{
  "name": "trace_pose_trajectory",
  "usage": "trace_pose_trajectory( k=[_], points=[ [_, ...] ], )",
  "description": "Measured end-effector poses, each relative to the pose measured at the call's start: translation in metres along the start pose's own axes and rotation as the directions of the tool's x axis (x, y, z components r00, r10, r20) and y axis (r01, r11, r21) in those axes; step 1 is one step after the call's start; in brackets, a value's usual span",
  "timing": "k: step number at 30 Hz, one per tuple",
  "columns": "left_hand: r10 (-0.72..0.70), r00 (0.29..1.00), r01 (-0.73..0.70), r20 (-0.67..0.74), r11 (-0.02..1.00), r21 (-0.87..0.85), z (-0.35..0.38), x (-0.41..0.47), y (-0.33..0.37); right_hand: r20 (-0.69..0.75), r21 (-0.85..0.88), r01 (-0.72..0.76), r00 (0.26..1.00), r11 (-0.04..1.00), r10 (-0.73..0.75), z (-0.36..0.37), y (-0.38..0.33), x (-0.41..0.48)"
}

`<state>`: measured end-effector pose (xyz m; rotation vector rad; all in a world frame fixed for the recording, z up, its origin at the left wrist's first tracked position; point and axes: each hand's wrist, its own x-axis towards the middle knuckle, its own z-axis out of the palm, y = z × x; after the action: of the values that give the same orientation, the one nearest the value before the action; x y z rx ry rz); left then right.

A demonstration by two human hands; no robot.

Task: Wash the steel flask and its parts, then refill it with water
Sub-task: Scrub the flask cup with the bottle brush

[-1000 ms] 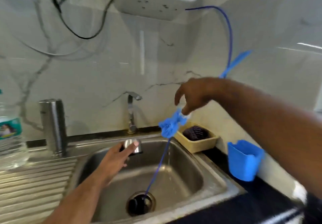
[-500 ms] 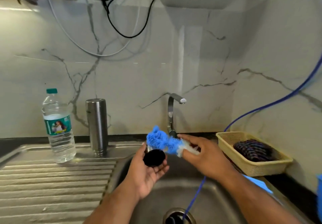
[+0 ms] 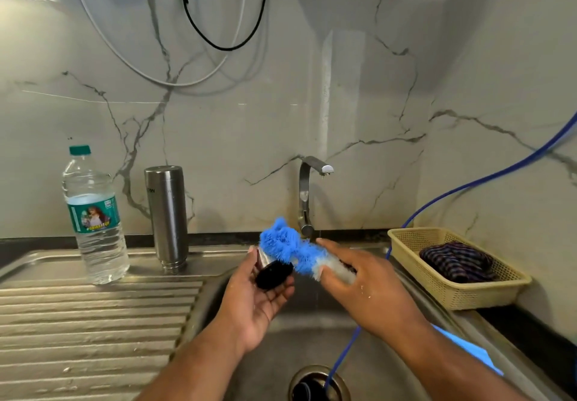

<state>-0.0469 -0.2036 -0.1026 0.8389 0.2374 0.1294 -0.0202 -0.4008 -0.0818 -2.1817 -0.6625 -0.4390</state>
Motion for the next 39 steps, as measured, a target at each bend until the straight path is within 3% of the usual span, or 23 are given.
trace_pose_trajectory(
  k=[3, 6, 12, 16, 19, 22, 31, 39],
  points=[
    [0.028, 0.999, -0.027, 0.018, 0.997, -0.079, 0.002, -0.005, 0.004, 0.01, -0.043, 0.075, 0.997, 0.996, -0.075, 0.001, -0.004, -0.004],
    [0.019, 0.998, -0.011, 0.052, 0.988, -0.154, 0.005, -0.009, 0.009, -0.053, -0.056, 0.044, 0.997, 0.997, -0.047, 0.001, -0.001, -0.002],
    [0.053, 0.997, -0.058, 0.064, 0.995, 0.078, 0.002, -0.007, 0.006, -0.013, -0.027, 0.078, 0.997, 0.997, -0.079, -0.001, 0.001, -0.002],
    [0.024, 1.0, -0.024, -0.004, 0.998, -0.06, -0.001, -0.004, 0.006, 0.021, -0.033, 0.059, 0.998, 0.998, -0.058, -0.003, 0.003, -0.001],
    [-0.029, 0.998, 0.038, 0.06, 0.988, -0.147, 0.001, -0.006, 0.01, 0.075, -0.088, 0.101, 0.993, 0.991, -0.094, -0.002, 0.002, -0.001],
    [-0.044, 0.994, 0.061, 0.098, 0.981, -0.183, -0.001, -0.006, 0.011, 0.007, -0.036, 0.045, 0.999, 0.998, -0.045, -0.001, 0.003, 0.0],
    [0.013, 0.998, -0.016, 0.057, 0.998, 0.056, -0.009, -0.002, 0.011, -0.022, 0.056, 0.028, 0.999, 0.998, -0.027, -0.009, -0.005, -0.002],
    [0.059, 0.989, -0.061, 0.139, 0.998, 0.011, -0.005, -0.006, 0.012, 0.036, 0.046, 0.035, 0.999, 0.998, -0.036, -0.009, -0.008, -0.003]
  ],
)
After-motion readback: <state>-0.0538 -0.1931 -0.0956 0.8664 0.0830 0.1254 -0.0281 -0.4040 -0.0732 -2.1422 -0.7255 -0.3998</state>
